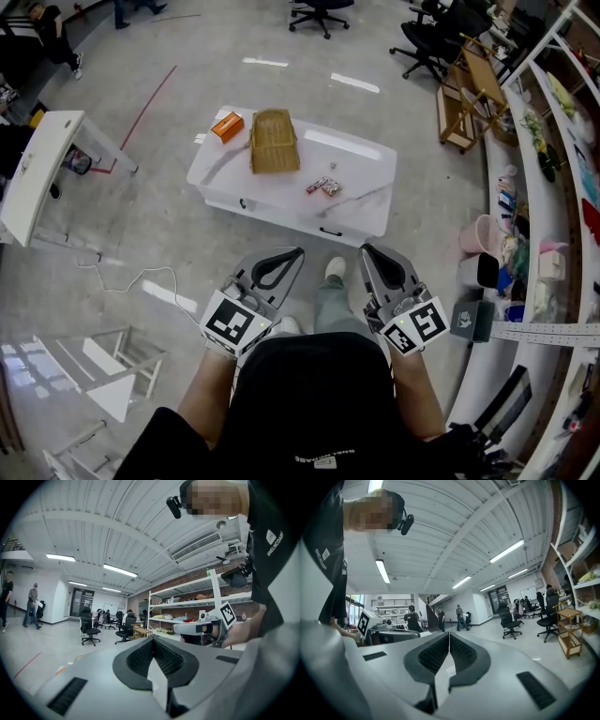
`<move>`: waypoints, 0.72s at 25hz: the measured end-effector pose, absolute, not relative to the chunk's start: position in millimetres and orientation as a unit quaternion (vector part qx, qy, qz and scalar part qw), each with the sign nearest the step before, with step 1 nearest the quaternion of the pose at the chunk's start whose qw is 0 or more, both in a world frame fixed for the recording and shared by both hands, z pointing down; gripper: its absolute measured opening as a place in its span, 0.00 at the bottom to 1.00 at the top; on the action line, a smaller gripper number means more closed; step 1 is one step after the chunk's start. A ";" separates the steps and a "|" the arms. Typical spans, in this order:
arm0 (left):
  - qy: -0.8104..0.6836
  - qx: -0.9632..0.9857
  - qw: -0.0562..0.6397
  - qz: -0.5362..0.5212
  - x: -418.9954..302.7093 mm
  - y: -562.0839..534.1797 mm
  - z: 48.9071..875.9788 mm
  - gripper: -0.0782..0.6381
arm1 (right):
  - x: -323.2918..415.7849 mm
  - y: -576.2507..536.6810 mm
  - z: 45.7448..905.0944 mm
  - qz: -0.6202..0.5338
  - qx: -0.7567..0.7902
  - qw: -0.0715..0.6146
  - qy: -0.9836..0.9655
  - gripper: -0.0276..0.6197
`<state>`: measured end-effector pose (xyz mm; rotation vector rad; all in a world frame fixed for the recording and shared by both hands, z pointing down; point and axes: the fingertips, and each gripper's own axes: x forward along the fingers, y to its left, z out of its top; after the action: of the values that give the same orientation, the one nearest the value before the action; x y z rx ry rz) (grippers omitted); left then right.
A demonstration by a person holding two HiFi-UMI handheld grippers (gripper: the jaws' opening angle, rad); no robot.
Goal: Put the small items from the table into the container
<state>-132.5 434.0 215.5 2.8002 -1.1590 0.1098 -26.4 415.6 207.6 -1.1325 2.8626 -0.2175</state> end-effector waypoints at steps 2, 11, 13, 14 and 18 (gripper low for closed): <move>-0.385 0.921 0.054 0.038 -131.5 424.4 219.1 0.12 | -25.7 404.5 208.8 -0.072 -0.363 0.030 0.929 0.06; -0.392 0.917 0.060 0.046 -115.3 367.9 221.2 0.12 | -10.9 343.2 217.0 -0.087 -0.354 0.033 0.931 0.06; -0.397 0.915 0.064 0.042 -113.1 350.9 223.6 0.12 | -8.2 326.6 220.5 -0.090 -0.351 0.030 0.932 0.06; -0.399 0.914 0.066 0.042 -111.7 342.2 225.4 0.12 | -6.7 318.2 222.3 -0.091 -0.349 0.028 0.932 0.06; -0.409 0.907 0.083 0.056 -105.8 305.6 238.7 0.12 | 2.4 283.5 231.4 -0.096 -0.344 0.022 0.934 0.06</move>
<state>-105.8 305.6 238.7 2.7075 -1.2221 0.1663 2.4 283.5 231.4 -1.0666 2.8926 -0.2983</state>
